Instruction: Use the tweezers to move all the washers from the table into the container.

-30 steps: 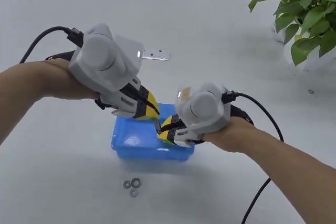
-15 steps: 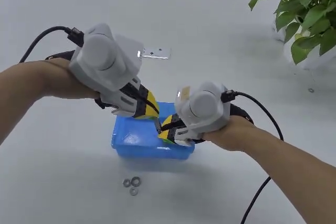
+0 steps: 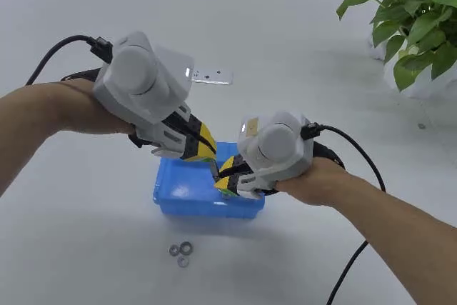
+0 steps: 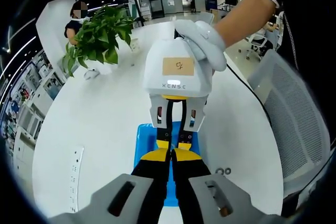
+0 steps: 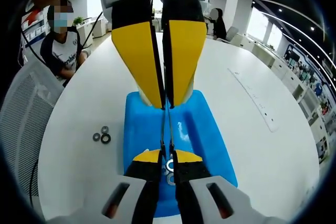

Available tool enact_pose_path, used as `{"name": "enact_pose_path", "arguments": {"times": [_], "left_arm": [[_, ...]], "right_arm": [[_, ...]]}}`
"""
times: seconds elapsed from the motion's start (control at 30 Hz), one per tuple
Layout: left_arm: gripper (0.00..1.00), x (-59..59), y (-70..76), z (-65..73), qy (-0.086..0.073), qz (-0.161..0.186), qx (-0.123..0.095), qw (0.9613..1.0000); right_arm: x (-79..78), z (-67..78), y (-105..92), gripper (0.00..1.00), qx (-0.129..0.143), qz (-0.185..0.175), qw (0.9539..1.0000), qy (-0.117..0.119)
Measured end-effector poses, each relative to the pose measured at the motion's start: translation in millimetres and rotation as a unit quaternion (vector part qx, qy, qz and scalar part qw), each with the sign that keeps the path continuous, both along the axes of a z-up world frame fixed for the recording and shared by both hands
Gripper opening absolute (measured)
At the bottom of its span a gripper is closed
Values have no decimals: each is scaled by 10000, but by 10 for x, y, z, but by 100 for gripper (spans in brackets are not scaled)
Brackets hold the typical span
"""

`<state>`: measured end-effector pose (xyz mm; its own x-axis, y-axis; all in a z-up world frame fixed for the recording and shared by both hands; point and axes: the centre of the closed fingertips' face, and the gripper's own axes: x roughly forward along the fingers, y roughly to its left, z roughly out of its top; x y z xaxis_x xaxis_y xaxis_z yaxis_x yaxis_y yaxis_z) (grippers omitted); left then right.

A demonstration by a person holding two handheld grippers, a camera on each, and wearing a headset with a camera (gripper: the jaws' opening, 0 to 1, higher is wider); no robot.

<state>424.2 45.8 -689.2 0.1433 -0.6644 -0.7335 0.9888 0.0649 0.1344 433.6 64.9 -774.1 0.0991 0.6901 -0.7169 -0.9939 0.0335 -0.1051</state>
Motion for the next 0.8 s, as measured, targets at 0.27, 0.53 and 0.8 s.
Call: {"name": "enact_pose_path", "arguments": {"times": [0.27, 0.53, 0.8], "left_arm": [[5, -64, -4, 149, -139, 1, 8, 9999], [5, -204, 11, 268, -202, -18, 48, 9998], [5, -350, 32, 337, -251, -39, 130, 9996]], "right_arm": [[-52, 153, 15, 10, 82, -9, 9999, -123], [-183, 271, 37, 10, 106, 44, 9996, -243], [-318, 346, 64, 11, 151, 69, 9994, -294]]}}
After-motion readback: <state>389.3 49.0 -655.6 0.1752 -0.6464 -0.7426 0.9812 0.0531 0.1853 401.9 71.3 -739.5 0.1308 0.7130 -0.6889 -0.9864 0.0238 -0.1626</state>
